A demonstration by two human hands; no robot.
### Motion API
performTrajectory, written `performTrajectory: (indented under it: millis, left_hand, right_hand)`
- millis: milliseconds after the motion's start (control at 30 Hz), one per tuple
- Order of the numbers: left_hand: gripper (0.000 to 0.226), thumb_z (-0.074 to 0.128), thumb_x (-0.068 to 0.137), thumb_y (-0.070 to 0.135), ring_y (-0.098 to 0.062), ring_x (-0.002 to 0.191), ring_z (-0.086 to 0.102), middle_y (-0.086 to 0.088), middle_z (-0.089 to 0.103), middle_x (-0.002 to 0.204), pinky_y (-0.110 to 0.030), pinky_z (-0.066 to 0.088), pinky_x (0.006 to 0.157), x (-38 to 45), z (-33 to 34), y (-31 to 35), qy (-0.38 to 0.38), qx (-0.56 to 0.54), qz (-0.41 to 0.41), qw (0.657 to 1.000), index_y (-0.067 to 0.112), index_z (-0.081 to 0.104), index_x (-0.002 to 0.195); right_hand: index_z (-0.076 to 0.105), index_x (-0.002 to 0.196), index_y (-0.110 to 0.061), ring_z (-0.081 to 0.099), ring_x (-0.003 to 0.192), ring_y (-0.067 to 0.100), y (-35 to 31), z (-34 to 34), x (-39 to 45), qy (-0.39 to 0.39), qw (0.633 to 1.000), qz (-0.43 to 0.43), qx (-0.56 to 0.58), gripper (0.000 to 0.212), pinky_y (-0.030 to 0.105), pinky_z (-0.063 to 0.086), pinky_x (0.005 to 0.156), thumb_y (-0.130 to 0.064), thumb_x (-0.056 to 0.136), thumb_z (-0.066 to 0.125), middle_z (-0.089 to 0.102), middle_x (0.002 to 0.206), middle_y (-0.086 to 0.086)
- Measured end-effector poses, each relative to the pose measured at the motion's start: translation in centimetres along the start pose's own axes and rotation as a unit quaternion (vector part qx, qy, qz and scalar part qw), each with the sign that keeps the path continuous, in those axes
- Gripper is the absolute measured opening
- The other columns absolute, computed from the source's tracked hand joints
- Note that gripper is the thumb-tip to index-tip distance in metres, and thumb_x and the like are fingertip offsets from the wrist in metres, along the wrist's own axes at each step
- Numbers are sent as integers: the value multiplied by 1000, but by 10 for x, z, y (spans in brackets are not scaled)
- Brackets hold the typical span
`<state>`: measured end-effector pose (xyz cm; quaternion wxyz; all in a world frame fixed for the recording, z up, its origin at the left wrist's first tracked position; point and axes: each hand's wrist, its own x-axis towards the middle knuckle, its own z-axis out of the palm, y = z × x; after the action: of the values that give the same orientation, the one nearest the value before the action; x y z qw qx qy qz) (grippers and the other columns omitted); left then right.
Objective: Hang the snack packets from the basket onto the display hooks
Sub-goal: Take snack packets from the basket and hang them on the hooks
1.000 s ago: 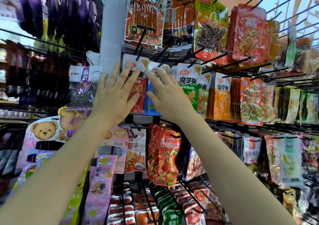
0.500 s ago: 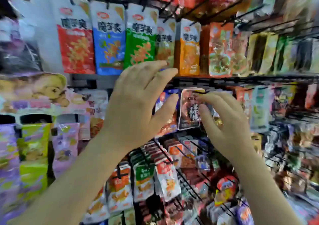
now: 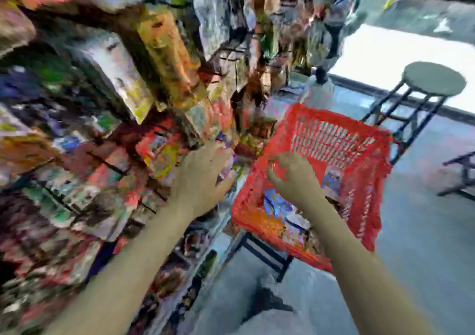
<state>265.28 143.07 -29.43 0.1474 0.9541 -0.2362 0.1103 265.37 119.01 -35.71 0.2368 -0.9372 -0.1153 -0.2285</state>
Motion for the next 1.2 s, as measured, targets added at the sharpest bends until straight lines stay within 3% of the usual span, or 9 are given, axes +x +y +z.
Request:
performTrajectory:
  millis: [167, 300, 500, 600, 733, 867, 1033, 1133, 1200]
  left_hand:
    - [70, 47, 88, 48, -35, 134, 52, -16, 48, 151, -50, 47, 105, 20, 108, 23, -189, -40, -37, 980, 10, 48, 147]
    - [85, 61, 89, 44, -30, 146, 34, -10, 21, 167, -46, 38, 113, 28, 146, 23, -197, -38, -63, 978, 11, 25, 159]
    - [86, 32, 92, 59, -24, 153, 24, 3, 4, 170, -46, 35, 115, 27, 146, 23, -221, -14, -89, 971, 19, 6, 162]
    - [87, 19, 90, 66, -22, 155, 16, 9, -7, 169, -48, 30, 117, 26, 145, 24, -231, -17, -101, 967, 23, -4, 162]
    - [86, 21, 91, 67, -23, 154, 17, 10, -8, 169, -48, 31, 117, 24, 146, 23, -234, -31, -99, 967, 25, -5, 162]
    - [85, 27, 94, 64, -23, 153, 19, 11, -7, 169, -48, 32, 116, 24, 145, 24, -225, -34, -97, 969, 24, -2, 162]
    - [86, 42, 98, 58, -21, 153, 16, 10, -8, 169, -47, 32, 116, 27, 142, 27, -234, -39, -95, 967, 24, -3, 162]
    - [86, 44, 98, 56, -22, 153, 17, 9, -6, 169, -47, 34, 115, 28, 140, 28, -234, -43, -95, 967, 23, -2, 162]
    - [86, 42, 98, 57, -22, 153, 17, 9, -8, 169, -46, 33, 115, 28, 140, 28, -237, -36, -95, 966, 24, -4, 162]
  right_hand:
    - [69, 90, -7, 65, 74, 39, 93, 40, -31, -97, 986, 136, -12, 27, 39, 51, 59, -33, 84, 67, 65, 78, 17]
    - [63, 126, -11, 60, 101, 42, 134, 72, -25, -275, 938, 209, 32, 48, 45, 47, 81, -40, 88, 66, 64, 105, 21]
    - [34, 149, -19, 45, 131, 40, 164, 119, -24, -418, 840, 346, 1, 94, 54, 42, 105, -67, 78, 72, 47, 140, 18]
    - [32, 149, -9, 43, 133, 37, 167, 135, -38, -422, 821, 382, -46, 106, 51, 38, 108, -77, 75, 67, 45, 144, 18]
    - [55, 118, -11, 46, 123, 32, 173, 146, -37, -410, 815, 401, -77, 85, 46, 40, 102, -74, 66, 77, 54, 126, 11]
    - [61, 97, -20, 53, 102, 27, 186, 150, -25, -309, 830, 456, 82, 43, 42, 44, 77, -48, 76, 85, 55, 108, 10]
    - [64, 99, 0, 55, 76, 21, 178, 103, 3, -171, 827, 468, 262, 28, 35, 46, 66, -9, 79, 83, 59, 91, 11]
    - [57, 121, -1, 62, 67, 17, 161, 59, 18, -280, 778, 457, 329, 47, 17, 51, 54, -5, 81, 82, 59, 100, 13]
    - [47, 137, -9, 65, 83, 21, 154, 57, 6, -375, 776, 441, 251, 63, 10, 48, 57, -10, 84, 81, 56, 116, 12]
